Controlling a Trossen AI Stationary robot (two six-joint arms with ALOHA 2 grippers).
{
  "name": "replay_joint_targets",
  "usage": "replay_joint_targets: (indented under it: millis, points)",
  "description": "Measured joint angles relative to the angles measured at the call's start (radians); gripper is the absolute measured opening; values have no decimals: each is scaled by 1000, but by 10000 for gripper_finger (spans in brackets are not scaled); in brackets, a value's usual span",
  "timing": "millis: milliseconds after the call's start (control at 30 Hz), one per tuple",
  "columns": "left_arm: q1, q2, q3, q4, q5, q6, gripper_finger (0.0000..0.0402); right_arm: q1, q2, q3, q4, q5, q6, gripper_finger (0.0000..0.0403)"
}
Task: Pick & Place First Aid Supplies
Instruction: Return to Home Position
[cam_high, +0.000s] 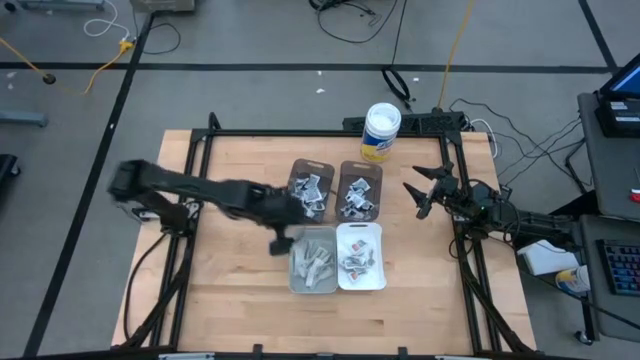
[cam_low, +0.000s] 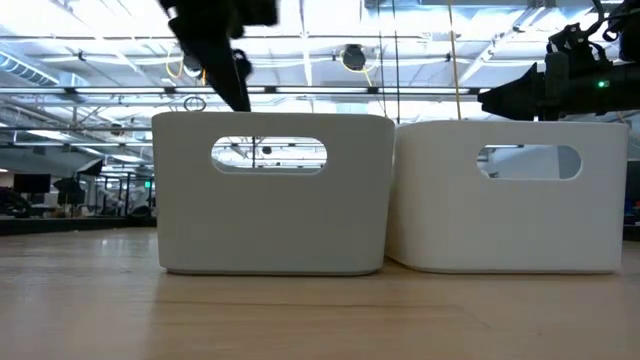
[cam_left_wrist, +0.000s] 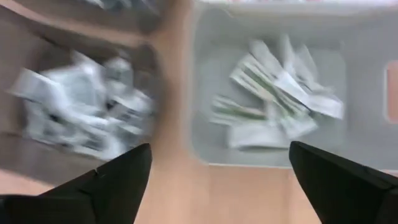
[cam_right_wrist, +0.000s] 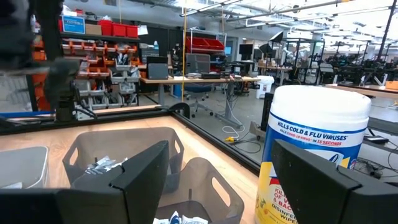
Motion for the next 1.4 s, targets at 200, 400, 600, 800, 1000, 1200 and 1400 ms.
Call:
replay_joint_targets:
  millis: [200, 400, 600, 800, 1000, 1200, 1400]
  points:
    - [63, -372, -354, 292, -173, 120, 367, 0, 0, 0, 0, 0, 0, 279]
    - [140, -697, -631, 416, -318, 209, 358, 0, 0, 0, 0, 0, 0, 279]
    - [180, -952, -847, 622, -337, 215, 366, 0, 0, 0, 0, 0, 0, 279]
    - [209, -1135, -1045, 1009, -315, 216, 375, 0, 0, 0, 0, 0, 0, 279]
    - [261, -1273, -1203, 1135, -315, 280, 373, 0, 0, 0, 0, 0, 0, 279]
    - [295, -1389, -1284, 1132, -315, 277, 366, 0, 0, 0, 0, 0, 0, 279]
    - [323, -1489, -1311, 1044, -315, 274, 374, 0, 0, 0, 0, 0, 0, 279]
